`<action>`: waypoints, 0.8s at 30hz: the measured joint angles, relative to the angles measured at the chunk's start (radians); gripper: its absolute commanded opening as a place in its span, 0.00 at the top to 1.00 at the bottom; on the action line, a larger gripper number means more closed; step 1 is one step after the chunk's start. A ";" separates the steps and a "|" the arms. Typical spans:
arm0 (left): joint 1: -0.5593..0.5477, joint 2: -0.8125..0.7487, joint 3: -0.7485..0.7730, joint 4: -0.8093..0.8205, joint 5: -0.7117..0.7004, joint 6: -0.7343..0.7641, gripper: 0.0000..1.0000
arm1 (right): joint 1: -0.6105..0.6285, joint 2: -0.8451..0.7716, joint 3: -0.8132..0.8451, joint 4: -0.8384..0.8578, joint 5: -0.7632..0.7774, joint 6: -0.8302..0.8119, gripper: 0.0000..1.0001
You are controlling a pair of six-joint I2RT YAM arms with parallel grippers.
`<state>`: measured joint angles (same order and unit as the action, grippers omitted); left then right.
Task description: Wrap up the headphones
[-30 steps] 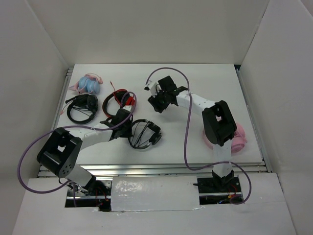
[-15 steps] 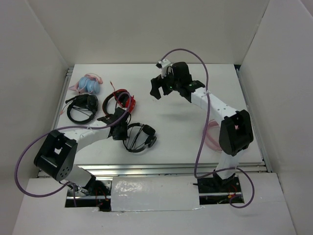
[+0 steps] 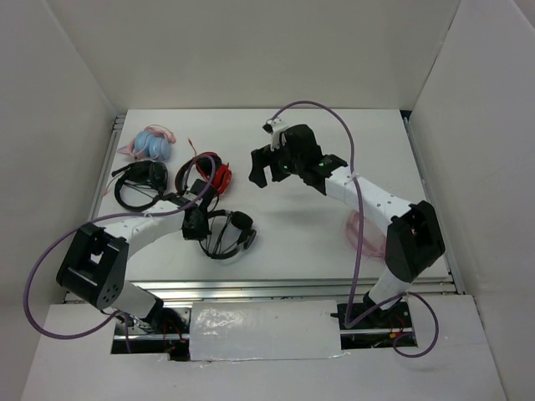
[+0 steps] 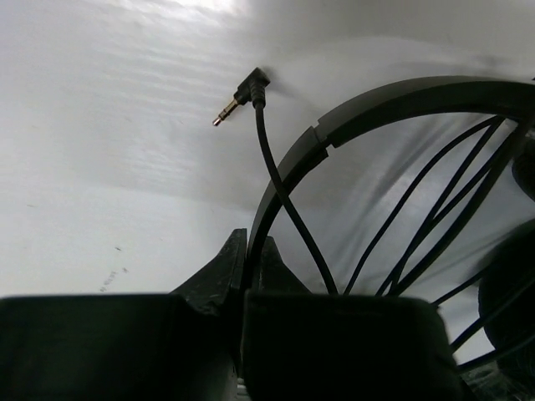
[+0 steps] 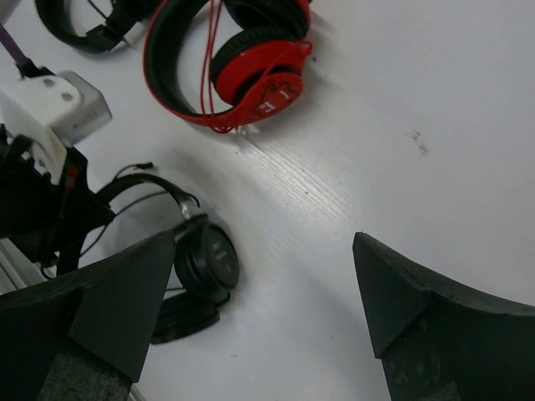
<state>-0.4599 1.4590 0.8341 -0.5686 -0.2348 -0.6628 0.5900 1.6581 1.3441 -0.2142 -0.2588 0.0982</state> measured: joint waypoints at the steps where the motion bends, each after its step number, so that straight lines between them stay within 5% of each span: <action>1: 0.016 0.010 0.011 -0.006 -0.018 -0.002 1.00 | 0.001 -0.010 -0.015 0.002 0.021 0.003 0.02; 12: 0.159 0.138 0.065 0.008 -0.136 -0.051 0.99 | 0.027 -0.063 -0.118 0.058 0.148 0.005 0.00; 16: 0.181 0.142 0.081 -0.002 -0.146 -0.050 0.48 | 0.027 -0.077 -0.126 0.068 0.151 0.005 0.00; 17: 0.182 0.142 0.083 -0.008 -0.153 -0.048 0.23 | 0.027 -0.081 -0.126 0.072 0.151 0.005 0.00; 20: 0.180 0.142 0.089 -0.044 -0.166 -0.056 0.07 | 0.027 -0.095 -0.126 0.074 0.150 0.005 0.00; 24: 0.176 0.140 0.116 -0.110 -0.183 -0.076 0.04 | 0.028 -0.106 -0.129 0.080 0.143 0.005 0.00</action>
<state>-0.2840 1.5993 0.9497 -0.6785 -0.4183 -0.7391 0.6178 1.5520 1.2148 -0.1337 -0.1158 0.1028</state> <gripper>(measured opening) 0.929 0.994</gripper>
